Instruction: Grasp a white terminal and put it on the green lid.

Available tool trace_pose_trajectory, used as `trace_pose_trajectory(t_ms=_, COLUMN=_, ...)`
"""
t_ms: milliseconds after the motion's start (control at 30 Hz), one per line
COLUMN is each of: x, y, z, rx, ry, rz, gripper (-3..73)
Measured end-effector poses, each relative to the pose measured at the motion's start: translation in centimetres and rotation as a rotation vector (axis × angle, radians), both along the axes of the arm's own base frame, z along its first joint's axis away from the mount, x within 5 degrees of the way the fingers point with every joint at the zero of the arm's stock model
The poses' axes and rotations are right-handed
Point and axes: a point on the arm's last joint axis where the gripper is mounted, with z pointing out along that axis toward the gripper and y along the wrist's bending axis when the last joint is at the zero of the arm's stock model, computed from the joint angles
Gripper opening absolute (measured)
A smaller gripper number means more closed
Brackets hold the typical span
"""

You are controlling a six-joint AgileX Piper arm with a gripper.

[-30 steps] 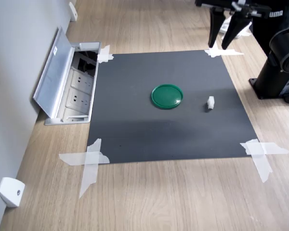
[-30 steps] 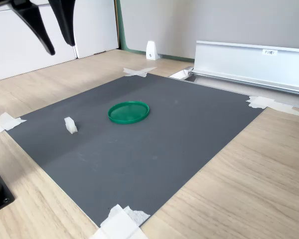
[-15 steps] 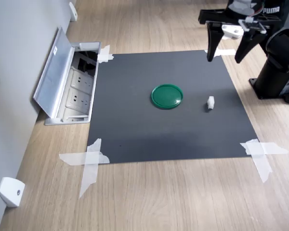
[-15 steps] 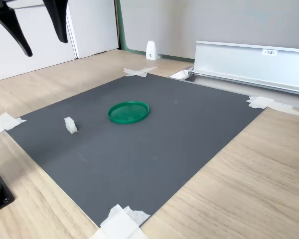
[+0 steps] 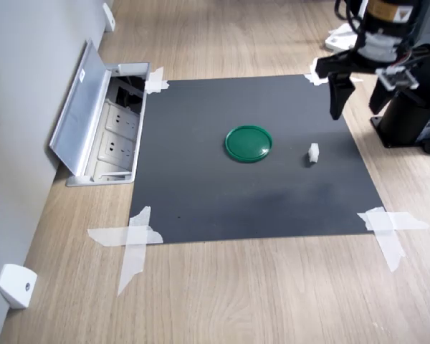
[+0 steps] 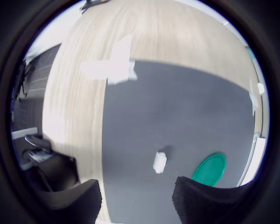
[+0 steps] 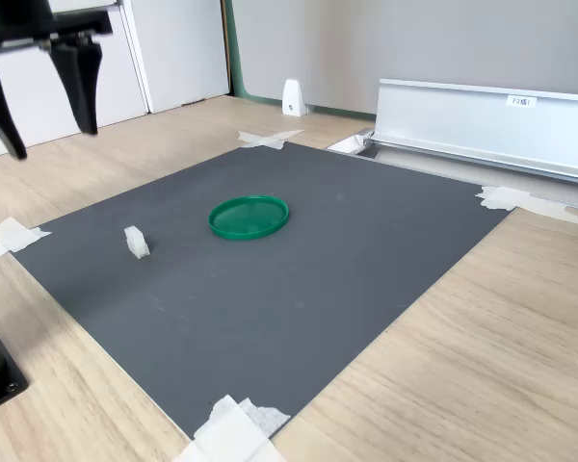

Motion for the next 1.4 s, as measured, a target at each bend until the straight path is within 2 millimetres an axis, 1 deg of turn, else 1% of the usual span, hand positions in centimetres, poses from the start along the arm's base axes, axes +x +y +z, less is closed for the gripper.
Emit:
trace_pose_trajectory(t_ms=167, x=0.2, y=-0.3, z=-1.9, rx=-0.022, ry=-0.064, rz=0.019, gripper=65.1)
trace_pose_trajectory(t_ms=333, x=0.7, y=-0.1, z=-2.2, rx=0.003, ry=-0.112, rz=-0.006, gripper=64.6)
trace_pose_trajectory(t_ms=667, x=2.5, y=0.7, z=-4.3, rx=-0.001, ry=-0.057, rz=-0.082, gripper=64.5)
trace_pose_trajectory(t_ms=933, x=3.1, y=1.1, z=-5.1, rx=0.001, ry=-0.047, rz=-0.094, gripper=62.8)
trace_pose_trajectory(t_ms=1033, x=3.0, y=1.0, z=-5.6, rx=0.001, ry=-0.048, rz=-0.095, gripper=62.8)
trace_pose_trajectory(t_ms=1233, x=2.3, y=0.7, z=-7.3, rx=-0.002, ry=-0.052, rz=-0.079, gripper=62.6)
trace_pose_trajectory(t_ms=1400, x=2.4, y=0.8, z=-7.7, rx=0.009, ry=-0.066, rz=-0.081, gripper=62.4)
